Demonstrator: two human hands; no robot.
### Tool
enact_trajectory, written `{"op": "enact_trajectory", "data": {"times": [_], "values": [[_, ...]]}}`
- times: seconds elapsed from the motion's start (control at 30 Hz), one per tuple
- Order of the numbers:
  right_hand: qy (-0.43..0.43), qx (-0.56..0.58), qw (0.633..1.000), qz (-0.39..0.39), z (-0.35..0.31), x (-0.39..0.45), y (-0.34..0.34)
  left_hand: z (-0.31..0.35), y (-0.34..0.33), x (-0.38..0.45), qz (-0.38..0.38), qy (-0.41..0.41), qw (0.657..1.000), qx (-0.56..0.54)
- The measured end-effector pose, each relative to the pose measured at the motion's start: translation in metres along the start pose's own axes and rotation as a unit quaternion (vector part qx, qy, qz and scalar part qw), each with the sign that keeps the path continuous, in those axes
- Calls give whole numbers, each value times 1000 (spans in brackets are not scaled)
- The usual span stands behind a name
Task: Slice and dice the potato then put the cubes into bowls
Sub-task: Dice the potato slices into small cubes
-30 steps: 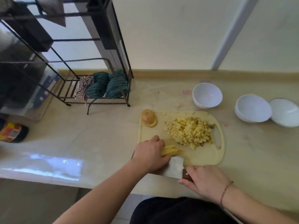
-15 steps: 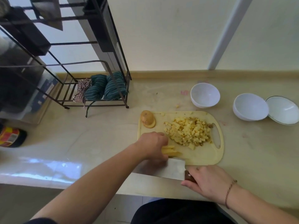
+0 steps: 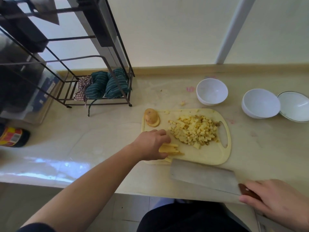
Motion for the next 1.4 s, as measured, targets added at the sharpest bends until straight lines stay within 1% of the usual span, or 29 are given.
{"op": "enact_trajectory", "data": {"times": [0.03,0.1,0.17,0.23,0.3,0.4,0.47,0.53,0.63,0.7,0.83,0.93,1.07,1.13,1.27,1.4], "values": [[-29,33,999,7,8,-8,0,-1,-1,-2,6,5,1000,-15],[-95,100,989,43,20,-21,4,-1,-2,-6,19,0,999,-28],[-153,162,973,56,27,-30,2,5,-4,-8,24,-26,999,-1],[-205,217,953,53,28,-34,1,13,-8,-9,29,-51,997,41],[-235,248,938,59,24,-35,-1,17,-11,-9,49,-63,995,58],[-252,301,918,54,17,-32,-6,16,-16,-13,104,-66,991,46],[-252,322,911,54,14,-28,-10,13,-19,-14,124,-45,991,31],[-250,354,900,46,6,-22,-15,10,-21,-13,122,-3,992,15],[-239,404,883,11,-13,-7,-23,9,-24,-16,119,54,991,-11],[-234,424,875,-11,-27,5,-27,13,-26,-20,131,84,988,-23],[-248,483,838,-45,-51,25,-39,14,-33,-26,140,168,975,-42],[-252,518,815,-59,-62,40,-46,12,-34,-30,152,203,966,-46],[-253,510,821,-53,-62,49,-49,10,-34,-34,69,227,971,-29],[-251,511,821,-46,-61,49,-48,10,-32,-36,55,229,971,-29],[-247,506,825,-44,-56,49,-51,10,-38,-34,72,224,969,-73],[-234,485,842,-38,-53,49,-50,8,-41,-32,110,225,964,-86]]}}
Point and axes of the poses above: each hand's wrist, its own x-axis towards the middle knuckle, its own y-axis out of the back of the hand, z = x × y, the point moved 6 cm from there along x, towards the middle knuckle, and after that the axes turned 9 degrees about x, right-handed, at the moved point
